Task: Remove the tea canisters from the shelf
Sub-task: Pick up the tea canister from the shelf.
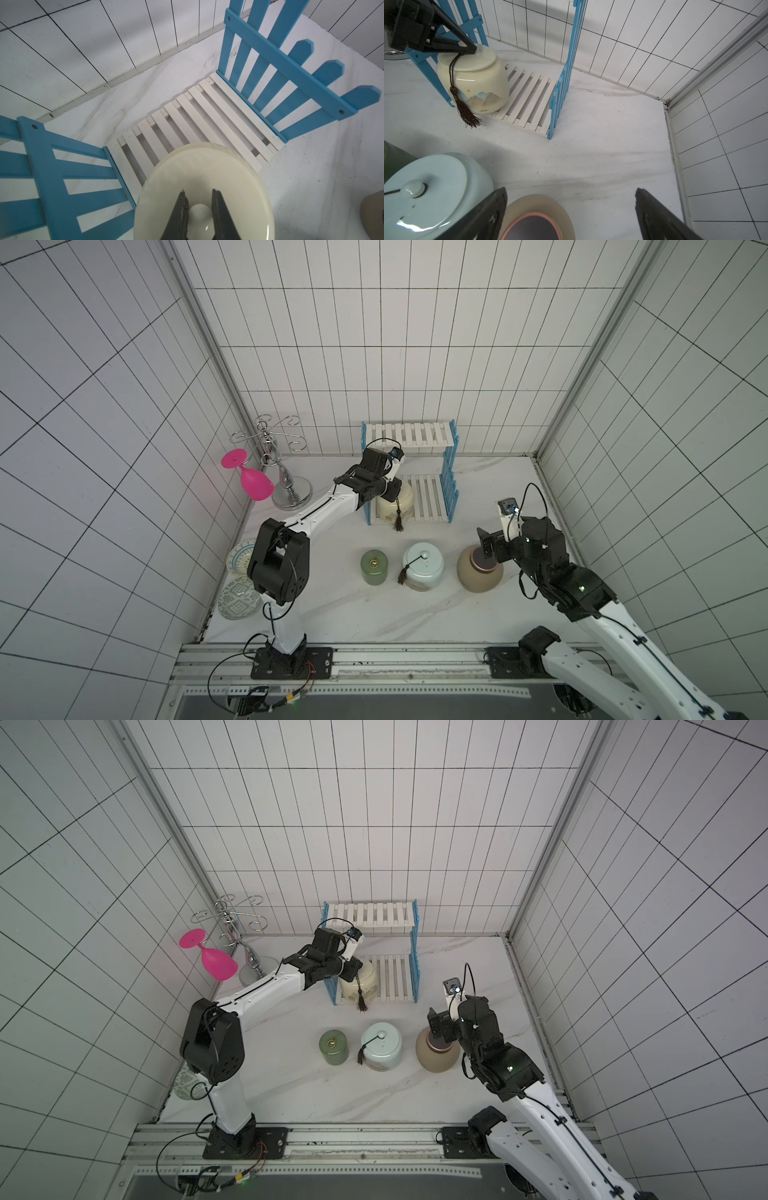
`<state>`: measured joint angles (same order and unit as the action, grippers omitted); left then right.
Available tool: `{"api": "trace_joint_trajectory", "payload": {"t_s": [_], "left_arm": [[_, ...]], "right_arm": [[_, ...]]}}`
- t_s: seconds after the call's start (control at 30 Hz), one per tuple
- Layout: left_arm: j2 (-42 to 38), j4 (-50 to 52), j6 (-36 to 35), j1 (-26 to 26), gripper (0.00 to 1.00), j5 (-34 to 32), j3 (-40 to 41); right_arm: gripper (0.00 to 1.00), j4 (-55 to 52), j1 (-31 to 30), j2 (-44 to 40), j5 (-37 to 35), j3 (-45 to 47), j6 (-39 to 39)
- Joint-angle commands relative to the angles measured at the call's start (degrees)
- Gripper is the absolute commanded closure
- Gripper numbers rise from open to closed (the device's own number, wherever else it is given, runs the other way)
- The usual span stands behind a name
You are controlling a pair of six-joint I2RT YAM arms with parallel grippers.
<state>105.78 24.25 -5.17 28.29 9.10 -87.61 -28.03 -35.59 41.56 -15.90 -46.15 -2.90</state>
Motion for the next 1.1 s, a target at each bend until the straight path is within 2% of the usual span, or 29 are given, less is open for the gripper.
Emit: {"api": "trace_joint_trajectory", "payload": {"t_s": [0.0, 0.3, 0.6, 0.73, 1.07], "left_arm": [[-6.3, -5.7, -1.2, -0.2, 1.00, 3.0, -1.4], [-12.3, 0.6, -5.5, -0.2, 1.00, 6.6, -0.9], [-18.4, 12.4, -9.4, -1.7, 1.00, 10.2, -3.3], [-21.1, 18.9, -11.7, -4.1, 1.00, 11.6, -4.5], [-28.0, 29.4, -17.6, -14.5, 1.00, 15.9, -4.6]], "right_arm": [[0.01, 1.1, 0.3, -0.1, -0.4, 1.5, -0.1], [0.01, 1.1, 0.3, 0.2, -0.4, 1.4, -0.1], [0.01, 1.1, 0.3, 0.4, -0.4, 1.4, -0.1], [0.01, 1.1, 0.3, 0.4, -0.6, 1.5, -0.1], [0.01, 1.1, 0.4, 1.0, -0.5, 1.4, -0.1]]}}
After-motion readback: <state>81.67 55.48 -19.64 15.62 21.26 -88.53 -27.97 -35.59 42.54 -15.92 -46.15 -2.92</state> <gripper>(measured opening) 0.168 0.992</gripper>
